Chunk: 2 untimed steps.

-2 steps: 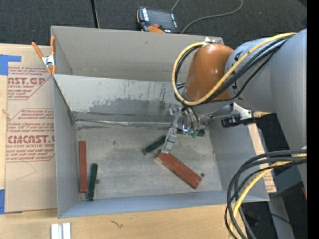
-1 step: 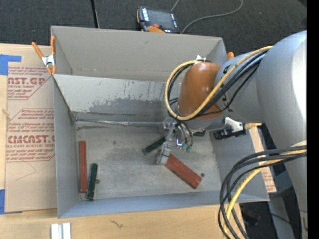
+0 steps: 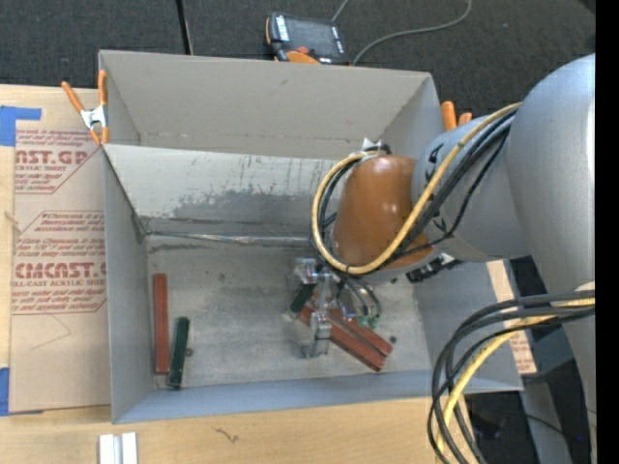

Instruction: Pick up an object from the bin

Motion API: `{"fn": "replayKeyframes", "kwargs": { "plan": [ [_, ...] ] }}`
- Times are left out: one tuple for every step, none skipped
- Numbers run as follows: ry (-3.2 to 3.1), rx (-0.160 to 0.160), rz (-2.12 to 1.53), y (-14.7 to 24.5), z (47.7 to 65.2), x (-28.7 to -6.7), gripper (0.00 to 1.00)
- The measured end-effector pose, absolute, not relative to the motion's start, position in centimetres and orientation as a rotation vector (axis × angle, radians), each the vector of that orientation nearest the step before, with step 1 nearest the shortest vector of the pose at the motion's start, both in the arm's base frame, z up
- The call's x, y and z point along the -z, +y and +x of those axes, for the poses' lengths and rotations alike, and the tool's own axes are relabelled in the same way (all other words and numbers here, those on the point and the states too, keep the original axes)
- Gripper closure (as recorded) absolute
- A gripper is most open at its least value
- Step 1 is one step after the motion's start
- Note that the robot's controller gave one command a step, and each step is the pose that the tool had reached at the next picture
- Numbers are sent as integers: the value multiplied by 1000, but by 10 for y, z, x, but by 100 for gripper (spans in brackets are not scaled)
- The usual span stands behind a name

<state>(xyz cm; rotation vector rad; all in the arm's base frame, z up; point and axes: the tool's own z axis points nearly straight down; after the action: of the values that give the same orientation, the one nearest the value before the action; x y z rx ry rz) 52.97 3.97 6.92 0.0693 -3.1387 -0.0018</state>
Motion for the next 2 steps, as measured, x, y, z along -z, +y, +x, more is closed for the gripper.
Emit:
{"fn": "replayKeyframes", "kwargs": {
  "plan": [
    [-3134,-4,203,-31,525,-69,0],
    [-3134,2,209,-27,525,-69,100]
  ]
}}
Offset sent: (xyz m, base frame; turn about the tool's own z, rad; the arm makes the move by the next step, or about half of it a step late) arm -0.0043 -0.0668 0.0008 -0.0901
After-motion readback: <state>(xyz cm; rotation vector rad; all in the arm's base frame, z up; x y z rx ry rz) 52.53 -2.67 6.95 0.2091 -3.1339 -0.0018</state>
